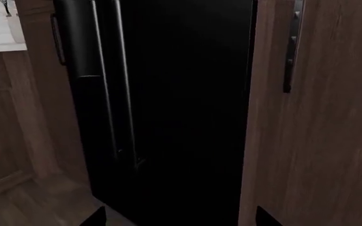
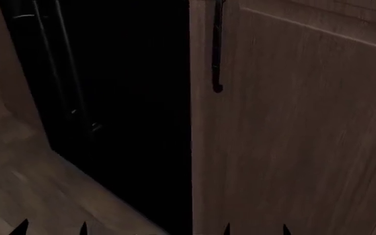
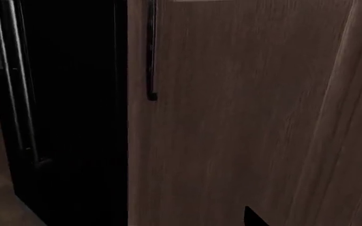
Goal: Navigate to the hood.
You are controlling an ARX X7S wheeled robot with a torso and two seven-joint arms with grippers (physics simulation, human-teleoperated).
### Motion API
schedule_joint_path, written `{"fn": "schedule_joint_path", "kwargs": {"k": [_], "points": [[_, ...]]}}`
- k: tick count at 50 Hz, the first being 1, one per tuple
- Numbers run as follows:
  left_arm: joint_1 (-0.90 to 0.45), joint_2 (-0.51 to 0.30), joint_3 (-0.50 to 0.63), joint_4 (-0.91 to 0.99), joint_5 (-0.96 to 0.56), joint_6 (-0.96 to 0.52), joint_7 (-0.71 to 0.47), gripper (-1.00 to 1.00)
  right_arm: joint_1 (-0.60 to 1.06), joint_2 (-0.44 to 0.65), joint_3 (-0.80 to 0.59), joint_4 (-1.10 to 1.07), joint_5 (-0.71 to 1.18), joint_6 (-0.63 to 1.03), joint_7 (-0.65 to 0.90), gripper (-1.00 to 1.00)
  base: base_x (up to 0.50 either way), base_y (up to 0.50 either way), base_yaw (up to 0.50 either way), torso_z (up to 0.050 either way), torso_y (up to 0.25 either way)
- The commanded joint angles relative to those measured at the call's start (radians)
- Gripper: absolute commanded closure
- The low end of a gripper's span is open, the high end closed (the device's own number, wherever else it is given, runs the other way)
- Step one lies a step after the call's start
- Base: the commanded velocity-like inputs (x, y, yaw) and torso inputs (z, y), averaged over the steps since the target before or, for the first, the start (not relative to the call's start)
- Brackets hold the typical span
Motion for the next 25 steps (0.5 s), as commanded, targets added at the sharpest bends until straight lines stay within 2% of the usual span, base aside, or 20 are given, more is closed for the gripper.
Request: {"fn": "schedule_joint_path", "kwargs": {"k": [1, 25], "points": [[-0.003, -0.005, 0.008, -0.007, -0.007, 0.009, -0.005, -1.0, 0.005, 0.005, -0.008, 0.01, 0.006, -0.006, 0.005, -1.0, 0.0, 0.0, 0.5, 0.0, 0.0], [-0.011, -0.014, 0.026, -0.016, -0.014, 0.01, -0.019, -1.0, 0.007, 0.02, -0.025, 0.014, 0.016, -0.017, 0.012, -1.0, 0.0, 0.0, 0.5, 0.0, 0.0]]}}
